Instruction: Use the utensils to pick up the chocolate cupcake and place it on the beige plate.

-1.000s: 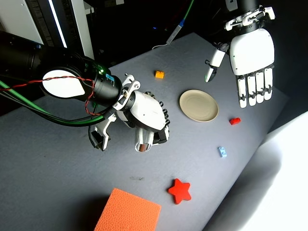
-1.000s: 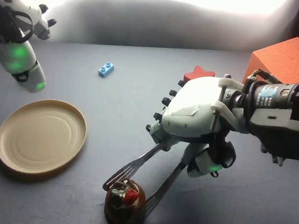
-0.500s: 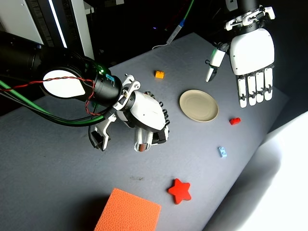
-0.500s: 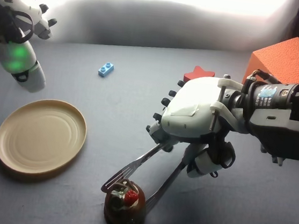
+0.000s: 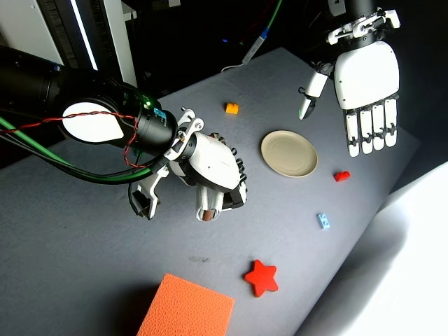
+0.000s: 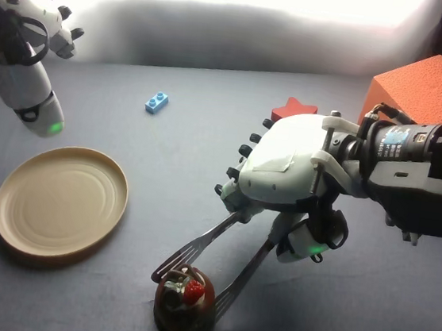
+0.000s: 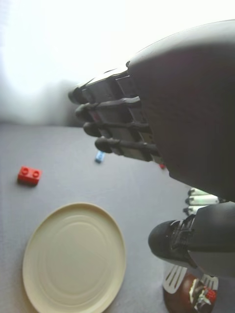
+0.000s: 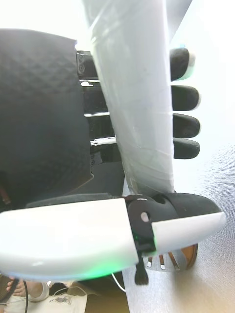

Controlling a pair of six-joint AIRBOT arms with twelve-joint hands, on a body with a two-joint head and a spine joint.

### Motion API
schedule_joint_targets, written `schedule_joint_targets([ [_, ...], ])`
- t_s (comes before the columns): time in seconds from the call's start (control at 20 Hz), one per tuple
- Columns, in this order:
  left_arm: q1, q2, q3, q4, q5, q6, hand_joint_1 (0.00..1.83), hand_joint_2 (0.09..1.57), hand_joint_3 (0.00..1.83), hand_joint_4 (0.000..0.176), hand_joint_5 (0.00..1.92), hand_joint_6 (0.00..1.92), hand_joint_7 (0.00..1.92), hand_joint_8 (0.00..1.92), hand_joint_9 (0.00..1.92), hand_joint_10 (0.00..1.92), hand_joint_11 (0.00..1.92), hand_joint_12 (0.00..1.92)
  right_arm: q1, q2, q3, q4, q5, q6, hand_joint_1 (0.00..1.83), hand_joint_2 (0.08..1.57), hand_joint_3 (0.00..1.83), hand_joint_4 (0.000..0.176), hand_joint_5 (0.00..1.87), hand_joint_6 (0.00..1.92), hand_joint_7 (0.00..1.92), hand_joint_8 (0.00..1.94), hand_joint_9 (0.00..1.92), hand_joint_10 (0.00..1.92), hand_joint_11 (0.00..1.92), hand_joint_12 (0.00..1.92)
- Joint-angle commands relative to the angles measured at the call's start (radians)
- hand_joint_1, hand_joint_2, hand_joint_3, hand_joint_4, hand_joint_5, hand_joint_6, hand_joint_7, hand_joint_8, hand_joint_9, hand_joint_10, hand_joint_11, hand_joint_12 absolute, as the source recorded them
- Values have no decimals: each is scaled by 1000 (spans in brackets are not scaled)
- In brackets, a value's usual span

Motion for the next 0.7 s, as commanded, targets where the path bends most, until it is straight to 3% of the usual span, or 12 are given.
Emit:
schedule_joint_targets([
  [0.0,-5,5,4,58,-38,6,155,1069,2,0,62,1,66,5,59,8,9,6,2,3,-3,-5,91,-8,952,1159,0,0,532,786,484,1292,492,1527,599,1850],
  [0.05,-5,5,4,58,-38,6,163,1068,1,0,64,2,66,4,53,5,1,0,2,3,-3,-5,91,-8,940,1164,0,0,521,778,476,1265,495,1478,593,1793],
  [0.25,-5,5,4,58,-39,6,200,1059,0,0,79,9,84,10,69,8,17,9,2,3,-3,-5,91,-12,1000,1129,0,0,574,710,480,1330,485,1583,641,1916],
  [0.4,-5,5,4,58,-39,6,174,1067,1,0,53,0,62,0,49,0,0,2,1,3,-3,-5,91,-16,1036,1128,0,0,622,659,515,1303,530,1512,677,1854],
  [0.45,-5,5,4,59,-39,6,156,1068,2,0,46,0,55,0,43,0,0,0,1,3,-3,-5,91,-18,1067,1214,7,0,712,1205,507,1356,539,1540,695,1864],
  [0.5,-5,5,4,59,-38,6,151,1067,1,0,68,9,64,4,50,3,0,0,1,3,-3,-5,91,-19,1114,1127,0,0,617,894,579,1203,599,1441,724,1769],
  [0.55,-5,5,4,59,-38,6,158,1065,0,0,80,12,66,4,53,4,0,0,1,3,-3,-5,91,-19,1274,1185,0,0,634,668,743,1298,599,1394,685,1722],
  [0.6,-5,5,4,59,-38,6,152,1069,2,0,72,7,57,0,45,0,0,0,1,3,-3,-5,91,-19,1210,1229,1,0,658,1152,812,1398,653,1427,711,1749],
  [0.65,-5,5,4,59,-38,6,142,1071,2,0,61,2,47,0,32,0,0,0,1,3,-3,-5,91,-20,1320,1230,0,0,643,1159,789,1350,762,1577,739,1745],
])
